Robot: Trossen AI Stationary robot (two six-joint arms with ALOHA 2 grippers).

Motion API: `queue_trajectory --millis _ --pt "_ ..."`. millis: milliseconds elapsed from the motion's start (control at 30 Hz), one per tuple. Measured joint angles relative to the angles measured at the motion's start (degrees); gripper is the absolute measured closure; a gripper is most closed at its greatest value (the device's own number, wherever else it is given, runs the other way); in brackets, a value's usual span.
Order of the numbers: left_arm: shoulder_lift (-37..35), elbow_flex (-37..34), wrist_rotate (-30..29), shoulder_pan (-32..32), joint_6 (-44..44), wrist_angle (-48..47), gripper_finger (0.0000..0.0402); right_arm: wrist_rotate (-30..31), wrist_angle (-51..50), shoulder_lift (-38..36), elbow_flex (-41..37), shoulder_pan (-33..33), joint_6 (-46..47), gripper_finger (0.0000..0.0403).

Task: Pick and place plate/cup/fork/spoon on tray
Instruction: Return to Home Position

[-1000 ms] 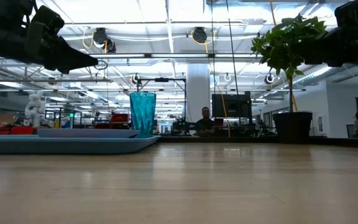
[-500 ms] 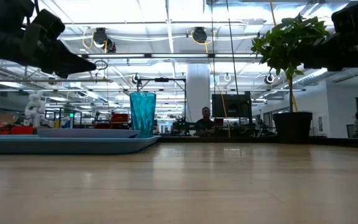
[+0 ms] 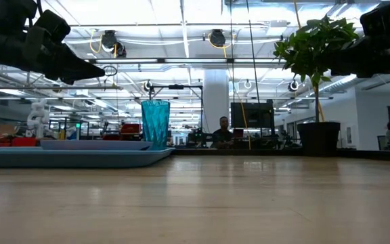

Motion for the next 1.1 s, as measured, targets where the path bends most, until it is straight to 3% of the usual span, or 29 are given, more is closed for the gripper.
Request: queue_trajectory --millis 533,667,833,1100 --pt "-6.64 -0.05 0.12 0.0 1.55 -5.42 0.0392 0.0 0.52 0.0 0.0 0.04 0.02 0.0403" --pt "-6.64 -1.91 1.07 0.0 0.36 -4.48 0.0392 0.0 0.54 0.0 0.0 0.04 0.04 0.0403" --pt "-6.64 -6.28 3.41 0.0 -1.13 3.22 0.0395 0.0 0.56 0.0 0.0 0.04 0.02 0.0403" --pt "-6.62 -6.38 3.41 0.0 -1.64 1.65 0.0398 0.0 0.56 0.02 0.0 0.04 0.04 0.0403"
